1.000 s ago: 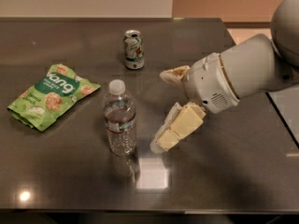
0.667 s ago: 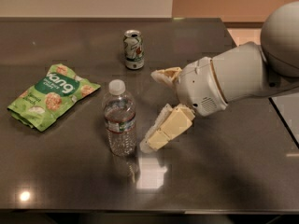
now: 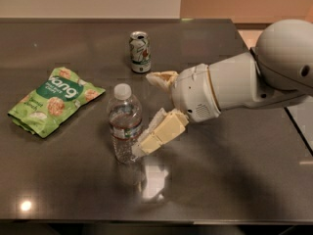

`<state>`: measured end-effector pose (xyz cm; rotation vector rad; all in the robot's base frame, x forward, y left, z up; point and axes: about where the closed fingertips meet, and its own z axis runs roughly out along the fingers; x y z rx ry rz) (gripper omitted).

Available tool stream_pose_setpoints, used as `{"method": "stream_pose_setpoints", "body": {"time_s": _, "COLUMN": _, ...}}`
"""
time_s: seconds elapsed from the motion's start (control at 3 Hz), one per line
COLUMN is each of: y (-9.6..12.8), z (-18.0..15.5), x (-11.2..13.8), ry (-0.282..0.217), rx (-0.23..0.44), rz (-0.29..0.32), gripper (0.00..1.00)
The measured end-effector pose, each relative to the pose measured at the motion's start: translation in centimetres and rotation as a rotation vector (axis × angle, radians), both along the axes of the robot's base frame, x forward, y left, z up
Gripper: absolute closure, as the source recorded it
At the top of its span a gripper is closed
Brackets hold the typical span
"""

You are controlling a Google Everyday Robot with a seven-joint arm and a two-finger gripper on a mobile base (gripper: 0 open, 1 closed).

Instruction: Move water bottle near 7up can

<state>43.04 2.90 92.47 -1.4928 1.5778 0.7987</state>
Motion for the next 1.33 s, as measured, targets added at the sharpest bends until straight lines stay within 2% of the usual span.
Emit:
{"method": "stream_pose_setpoints", "body": {"time_s": 0.67, "y": 2.2, "z": -0.1, "x": -1.6, "ry": 0.078, "rx": 0.104, "rz": 0.018, "gripper": 0.0}}
{"method": "stream_pose_setpoints", "body": {"time_s": 1.0, "y": 3.0, "z": 0.0, "x": -2.2, "ry": 0.092, "rx": 0.145, "rz": 0.028, "gripper": 0.16}}
{"method": "stream_pose_setpoints", "body": {"time_s": 1.33, "y": 3.5, "z": 0.1, "x": -2.7, "ry": 0.102, "rx": 0.178, "rz": 0.037, "gripper": 0.55}}
